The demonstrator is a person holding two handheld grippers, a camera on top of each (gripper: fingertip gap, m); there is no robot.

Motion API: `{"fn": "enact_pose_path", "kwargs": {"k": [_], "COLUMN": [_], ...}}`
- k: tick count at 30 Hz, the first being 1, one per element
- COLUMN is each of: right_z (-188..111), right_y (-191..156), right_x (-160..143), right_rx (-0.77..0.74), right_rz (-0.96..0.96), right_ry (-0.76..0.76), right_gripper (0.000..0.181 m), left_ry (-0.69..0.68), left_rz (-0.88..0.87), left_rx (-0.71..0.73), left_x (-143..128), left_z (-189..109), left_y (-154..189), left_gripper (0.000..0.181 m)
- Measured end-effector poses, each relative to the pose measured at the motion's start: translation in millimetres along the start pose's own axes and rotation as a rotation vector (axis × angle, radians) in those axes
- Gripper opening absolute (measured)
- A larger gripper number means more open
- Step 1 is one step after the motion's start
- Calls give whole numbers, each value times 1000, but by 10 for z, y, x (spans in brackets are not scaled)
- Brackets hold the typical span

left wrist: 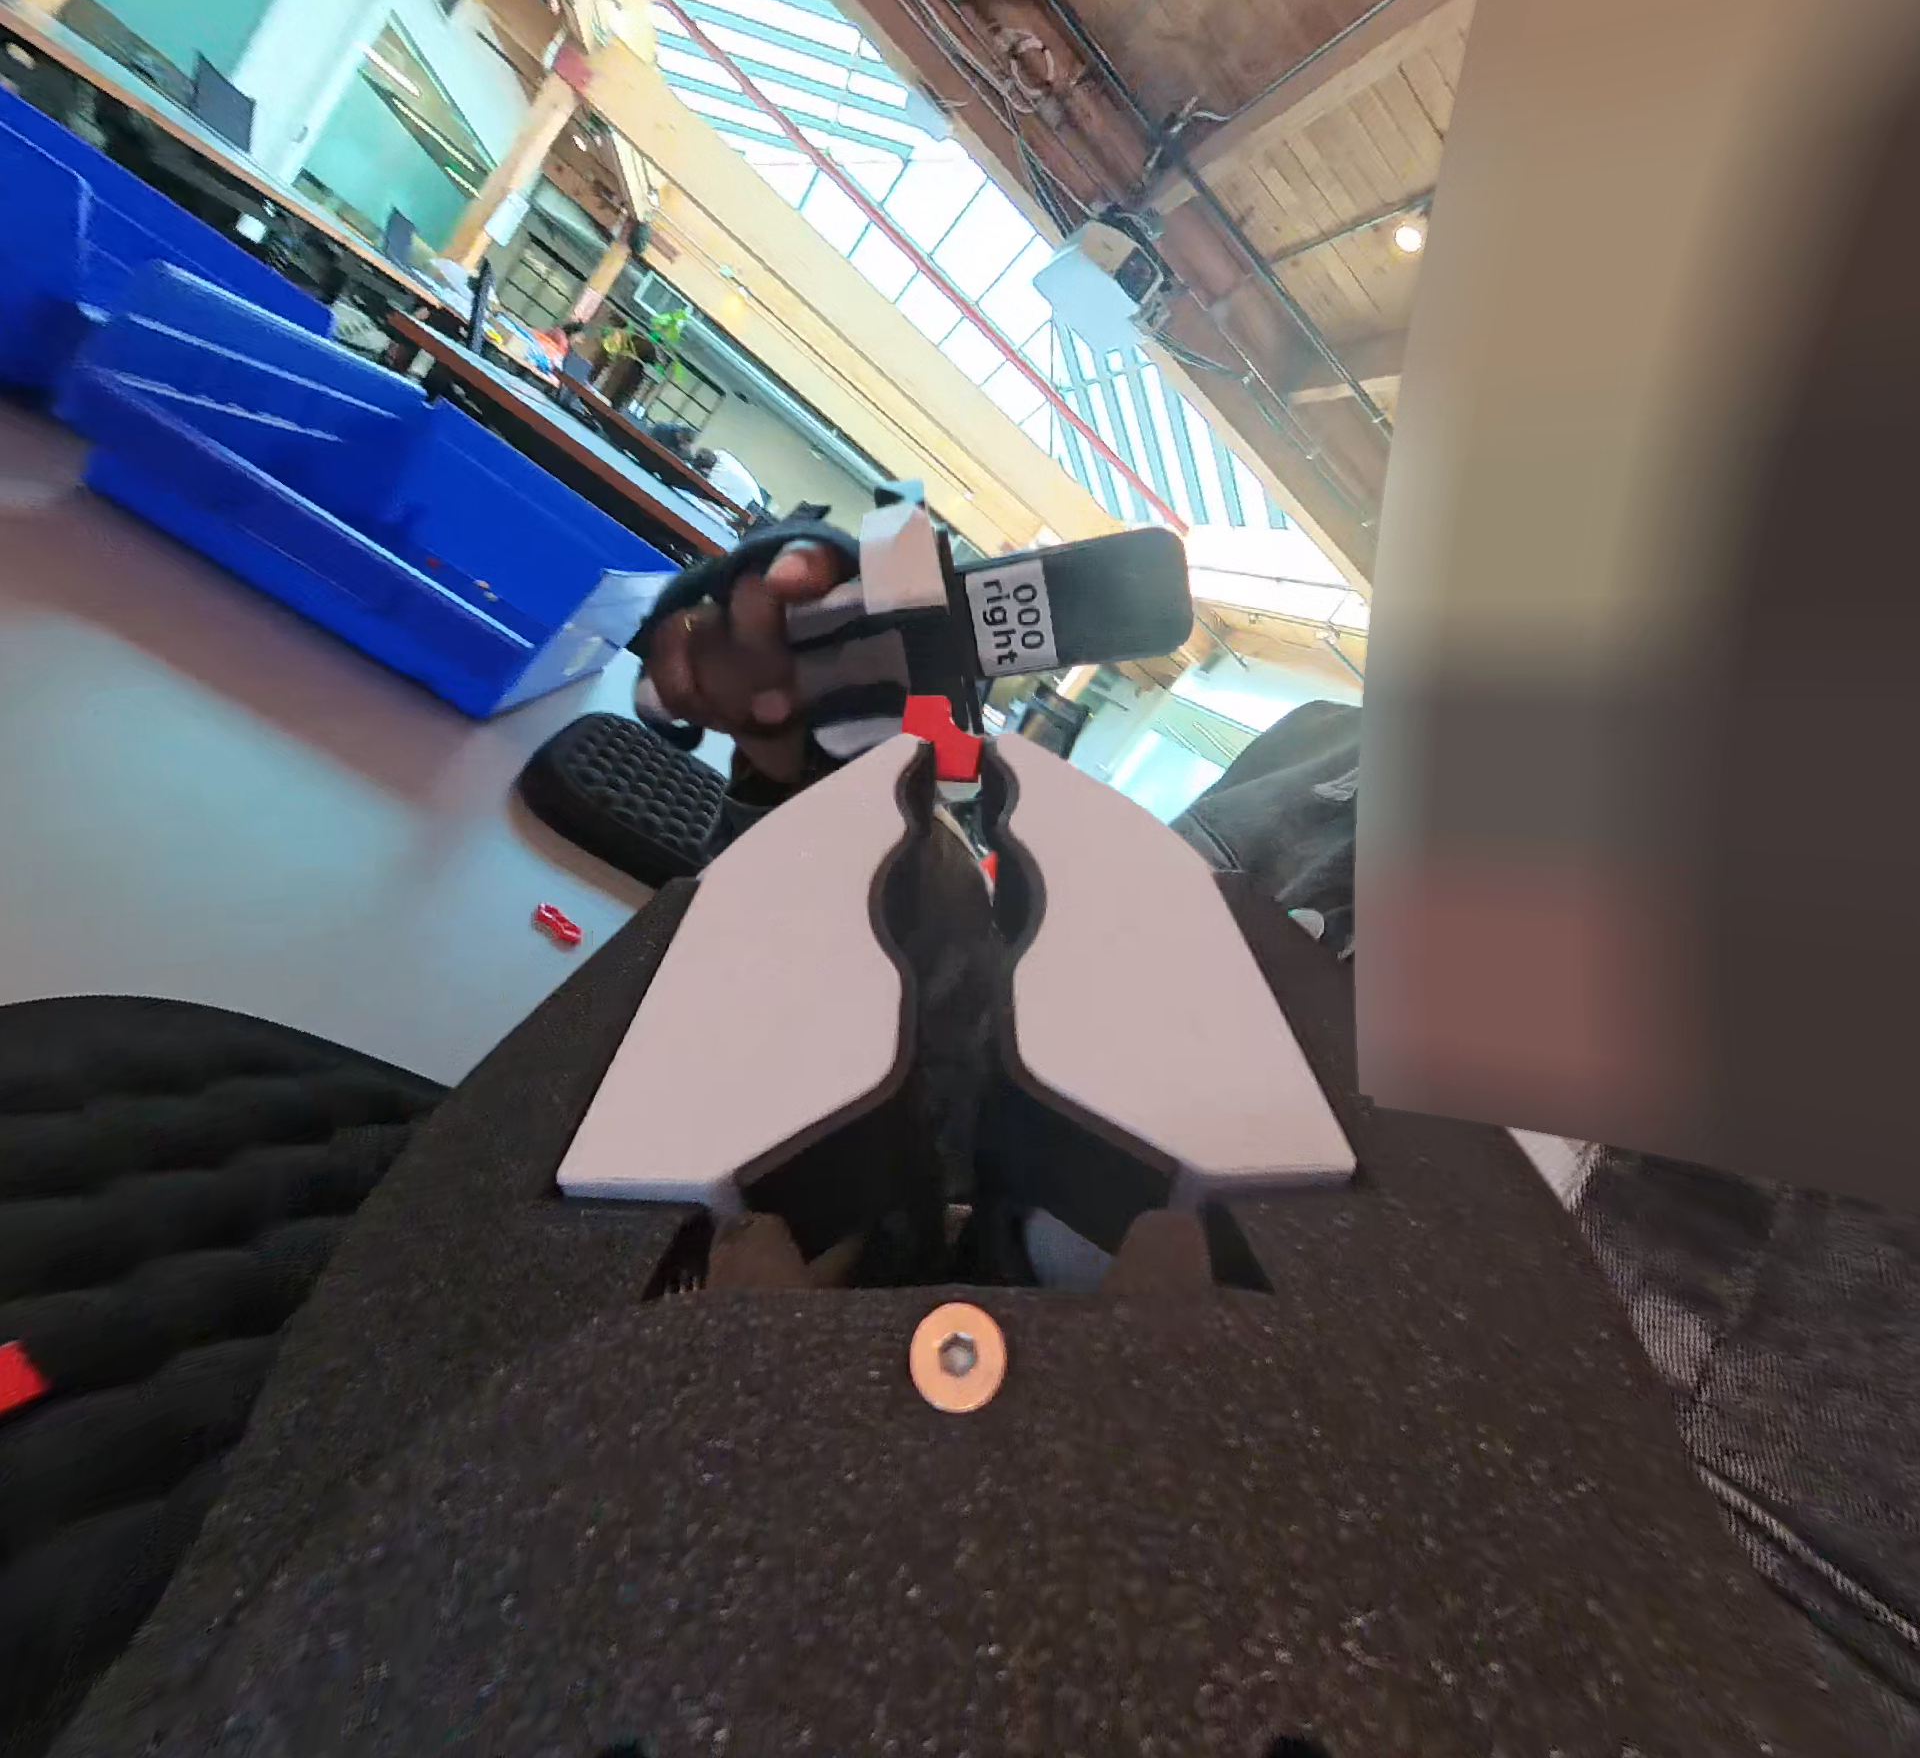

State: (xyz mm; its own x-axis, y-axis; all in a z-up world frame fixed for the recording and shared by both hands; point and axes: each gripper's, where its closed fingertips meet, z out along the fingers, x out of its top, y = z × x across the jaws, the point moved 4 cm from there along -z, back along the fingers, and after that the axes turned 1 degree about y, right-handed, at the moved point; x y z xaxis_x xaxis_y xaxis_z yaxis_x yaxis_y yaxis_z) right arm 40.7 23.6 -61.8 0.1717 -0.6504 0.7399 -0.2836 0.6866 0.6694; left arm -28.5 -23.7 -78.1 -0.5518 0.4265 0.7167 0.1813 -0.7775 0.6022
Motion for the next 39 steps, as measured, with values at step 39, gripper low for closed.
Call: {"fn": "enact_pose_path", "kwargs": {"k": [39], "right_z": [-1663], "right_y": [815], "right_x": [-770], "right_rx": [-555], "right_rz": [286], "right_ry": [-496], "right_gripper": [30], "left_ry": [70], "left_rz": [261], "left_rx": [448], "left_x": [211], "left_z": [-246], "left_y": [-337], "left_gripper": [5]}}
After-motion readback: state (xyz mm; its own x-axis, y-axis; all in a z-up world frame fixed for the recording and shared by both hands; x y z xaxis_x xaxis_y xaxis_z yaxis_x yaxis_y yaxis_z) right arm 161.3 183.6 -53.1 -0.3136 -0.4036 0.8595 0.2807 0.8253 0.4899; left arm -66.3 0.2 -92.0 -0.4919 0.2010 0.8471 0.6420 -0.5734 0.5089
